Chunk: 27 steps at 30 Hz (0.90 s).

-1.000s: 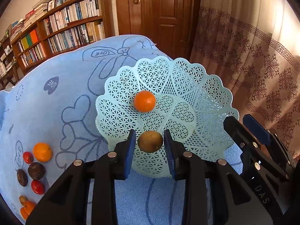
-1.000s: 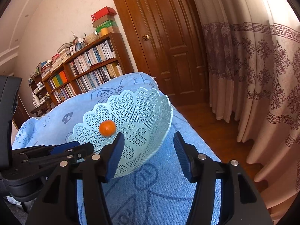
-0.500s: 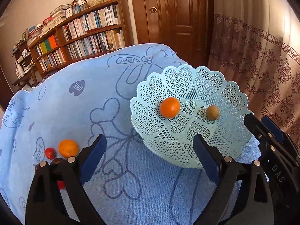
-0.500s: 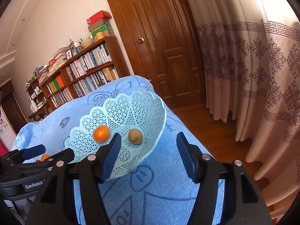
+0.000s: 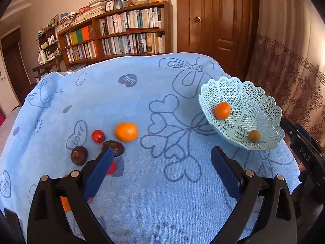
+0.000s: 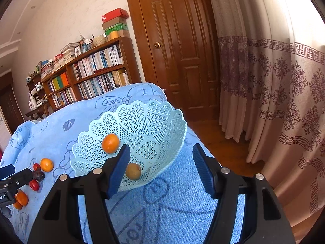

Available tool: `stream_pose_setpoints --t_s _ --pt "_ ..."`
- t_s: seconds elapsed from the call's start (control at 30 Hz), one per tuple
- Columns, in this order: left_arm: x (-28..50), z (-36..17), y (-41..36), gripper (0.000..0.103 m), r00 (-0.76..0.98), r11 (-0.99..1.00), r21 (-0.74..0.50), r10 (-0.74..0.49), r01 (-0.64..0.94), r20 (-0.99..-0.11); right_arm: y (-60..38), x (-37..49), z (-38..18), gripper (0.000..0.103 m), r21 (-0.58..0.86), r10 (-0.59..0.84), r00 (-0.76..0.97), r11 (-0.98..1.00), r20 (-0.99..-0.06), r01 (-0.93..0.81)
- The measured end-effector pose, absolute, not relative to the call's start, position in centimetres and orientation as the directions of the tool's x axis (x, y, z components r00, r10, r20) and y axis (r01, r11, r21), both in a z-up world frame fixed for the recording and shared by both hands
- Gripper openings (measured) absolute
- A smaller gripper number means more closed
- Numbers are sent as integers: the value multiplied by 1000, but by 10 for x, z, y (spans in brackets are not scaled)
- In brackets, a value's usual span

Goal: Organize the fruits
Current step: 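Move the left gripper back to the fruit and grasp a large orange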

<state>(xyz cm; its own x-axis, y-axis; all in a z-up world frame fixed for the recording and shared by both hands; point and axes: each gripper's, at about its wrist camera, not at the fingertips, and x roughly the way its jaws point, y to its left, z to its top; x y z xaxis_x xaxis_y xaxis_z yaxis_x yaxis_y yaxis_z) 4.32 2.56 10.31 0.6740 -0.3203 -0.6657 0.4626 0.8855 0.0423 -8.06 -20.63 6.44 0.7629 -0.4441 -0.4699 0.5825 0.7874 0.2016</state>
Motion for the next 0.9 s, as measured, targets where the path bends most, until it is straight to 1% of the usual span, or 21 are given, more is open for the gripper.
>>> stream_pose_setpoints --t_s 0.03,0.2,0.53,0.7,0.9 --pt "43 103 35 98 680 893 39 -312 448 -663 -203 -83 65 70 207 -438 766 789 -470 578" --pt "45 98 78 98 686 925 0 -281 379 -672 -177 -84 66 70 225 -372 786 819 -493 529" --pt "52 77 158 98 693 967 -3 -184 254 -697 -118 -73 70 71 237 -222 826 891 -518 388" --pt "59 61 181 98 679 978 -9 -152 209 -719 -97 -65 61 71 243 -160 817 907 -554 343" --pt "65 47 187 98 659 977 -15 -157 215 -735 -81 -59 55 71 229 -120 805 925 -581 303"
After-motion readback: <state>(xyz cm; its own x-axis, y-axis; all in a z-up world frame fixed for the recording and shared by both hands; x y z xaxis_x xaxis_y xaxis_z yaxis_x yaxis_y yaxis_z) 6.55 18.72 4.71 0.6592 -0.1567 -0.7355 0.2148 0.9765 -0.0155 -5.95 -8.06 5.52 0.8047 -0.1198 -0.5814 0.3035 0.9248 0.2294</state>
